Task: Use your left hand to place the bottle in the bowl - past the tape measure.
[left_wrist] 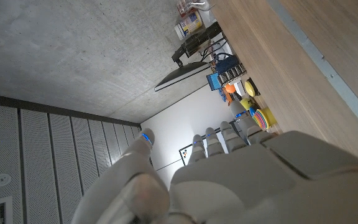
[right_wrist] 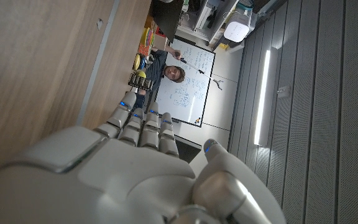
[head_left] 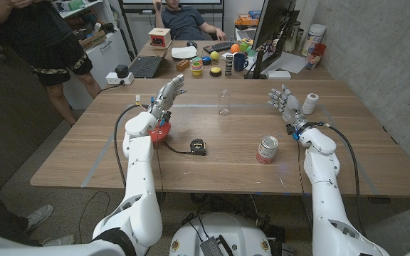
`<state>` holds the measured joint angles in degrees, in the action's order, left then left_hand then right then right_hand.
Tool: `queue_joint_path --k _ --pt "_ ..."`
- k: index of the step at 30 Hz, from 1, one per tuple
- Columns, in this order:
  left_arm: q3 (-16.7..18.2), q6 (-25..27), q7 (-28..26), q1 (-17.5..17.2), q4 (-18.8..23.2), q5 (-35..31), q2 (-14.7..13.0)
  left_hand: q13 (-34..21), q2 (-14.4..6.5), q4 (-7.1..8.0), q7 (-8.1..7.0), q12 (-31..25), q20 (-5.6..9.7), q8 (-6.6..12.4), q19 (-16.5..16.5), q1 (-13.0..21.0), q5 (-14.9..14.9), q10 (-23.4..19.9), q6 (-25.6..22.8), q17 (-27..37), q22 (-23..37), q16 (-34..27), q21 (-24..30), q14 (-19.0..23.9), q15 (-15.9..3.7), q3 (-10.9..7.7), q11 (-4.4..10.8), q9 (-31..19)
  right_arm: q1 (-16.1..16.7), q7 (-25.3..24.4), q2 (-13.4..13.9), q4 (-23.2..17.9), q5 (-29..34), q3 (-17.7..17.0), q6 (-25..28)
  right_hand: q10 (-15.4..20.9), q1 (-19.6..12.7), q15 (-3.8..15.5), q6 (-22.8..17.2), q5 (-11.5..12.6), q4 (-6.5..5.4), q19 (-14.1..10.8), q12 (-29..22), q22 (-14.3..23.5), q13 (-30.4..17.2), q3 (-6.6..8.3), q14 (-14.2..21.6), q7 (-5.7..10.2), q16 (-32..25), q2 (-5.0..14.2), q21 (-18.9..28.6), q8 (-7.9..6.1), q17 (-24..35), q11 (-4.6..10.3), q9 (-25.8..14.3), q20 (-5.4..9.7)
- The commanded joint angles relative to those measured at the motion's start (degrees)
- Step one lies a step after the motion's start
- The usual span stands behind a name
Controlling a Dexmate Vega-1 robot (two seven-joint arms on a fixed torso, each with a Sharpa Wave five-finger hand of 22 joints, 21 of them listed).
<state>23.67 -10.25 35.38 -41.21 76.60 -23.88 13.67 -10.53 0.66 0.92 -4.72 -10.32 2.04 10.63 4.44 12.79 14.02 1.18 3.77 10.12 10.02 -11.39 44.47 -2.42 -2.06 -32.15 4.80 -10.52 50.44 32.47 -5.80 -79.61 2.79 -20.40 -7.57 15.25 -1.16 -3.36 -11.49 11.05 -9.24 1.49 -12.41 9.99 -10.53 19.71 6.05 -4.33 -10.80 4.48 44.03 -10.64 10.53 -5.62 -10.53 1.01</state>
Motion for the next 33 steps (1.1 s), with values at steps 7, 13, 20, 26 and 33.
queue_joint_path --k 7,13,20,26,33 --pt "-2.1 -0.5 -2.4 -0.8 4.1 -7.4 0.7 -0.2 2.1 -2.36 -0.99 0.1 0.58 0.36 -0.3 2.5 0.0 1.0 1.0 0.2 0.2 0.0 -0.4 -0.2 -0.87 0.44 0.62 -0.3 1.1 1.9 -0.7 -1.7 0.0 -0.8 -0.5 0.7 0.1 -0.12 -0.3 0.3 -0.06 -0.4 -0.4 0.2 -0.3 -0.41 0.5 -0.15 -0.3 2.25 -0.2 -0.43 0.1 -0.21 -0.2 -0.09" --pt "-2.9 -0.3 -3.0 -0.9 4.9 -9.5 0.5 -0.3 3.3 -4.22 -1.52 0.0 0.33 0.57 -0.5 4.8 0.3 1.5 1.5 0.1 0.2 0.1 -0.8 -0.3 -1.01 0.64 0.74 -0.4 1.3 2.1 -0.8 -2.0 -0.2 -0.9 -0.7 0.8 0.1 -0.07 -0.5 0.3 -0.09 -0.4 -0.4 0.2 -0.3 -0.54 0.5 -0.09 -0.3 2.17 -0.3 -0.48 0.1 -0.33 -0.2 -0.1" --pt "-3.9 -1.1 -4.5 -0.6 4.6 -11.6 0.0 -0.3 4.1 -5.63 -1.55 -0.1 0.35 0.79 -1.2 6.7 0.4 1.7 1.8 0.1 0.2 0.0 -0.9 0.1 -1.23 0.76 0.9 -0.4 1.4 2.4 -0.7 -1.9 -0.5 -1.0 -0.8 0.8 0.2 -0.08 -0.6 0.2 -0.11 -0.5 -0.4 0.2 -0.3 -0.68 0.6 -0.2 -0.3 2.08 -0.4 -0.51 0.1 -0.29 -0.2 -0.16" --pt "-5.3 -2.1 -6.8 -0.3 4.2 -14.4 -0.4 -0.3 6.2 -7.61 -0.33 -0.5 0.76 1.25 -2.2 9.0 0.5 1.2 1.6 0.2 0.2 -0.2 -1.0 0.7 -1.55 1.51 0.29 -0.5 1.5 2.7 -0.6 -1.9 -0.8 -1.1 -1.1 0.8 0.3 -0.14 -0.6 0.2 -0.13 -0.6 -0.4 0.2 -0.3 -0.8 0.6 -0.3 -0.3 1.99 -0.5 -0.49 0.1 -0.38 -0.2 -0.22" --pt "-7.1 -3.1 -8.6 -0.2 3.8 -17.0 -0.6 -0.3 8.6 -10.13 1.49 -1.1 0.78 2.12 -4.7 12.9 0.8 -0.8 0.1 0.1 0.2 -0.4 -1.0 2.4 -1.55 2.59 -0.3 -0.5 1.6 3.7 -0.3 -2.0 -1.6 -1.1 -1.9 0.8 0.3 -0.13 -0.7 0.3 -0.15 -0.7 -0.4 0.2 -0.3 -0.93 0.6 -0.25 -0.3 1.91 -0.6 -0.5 0.1 -0.35 -0.2 -0.23"
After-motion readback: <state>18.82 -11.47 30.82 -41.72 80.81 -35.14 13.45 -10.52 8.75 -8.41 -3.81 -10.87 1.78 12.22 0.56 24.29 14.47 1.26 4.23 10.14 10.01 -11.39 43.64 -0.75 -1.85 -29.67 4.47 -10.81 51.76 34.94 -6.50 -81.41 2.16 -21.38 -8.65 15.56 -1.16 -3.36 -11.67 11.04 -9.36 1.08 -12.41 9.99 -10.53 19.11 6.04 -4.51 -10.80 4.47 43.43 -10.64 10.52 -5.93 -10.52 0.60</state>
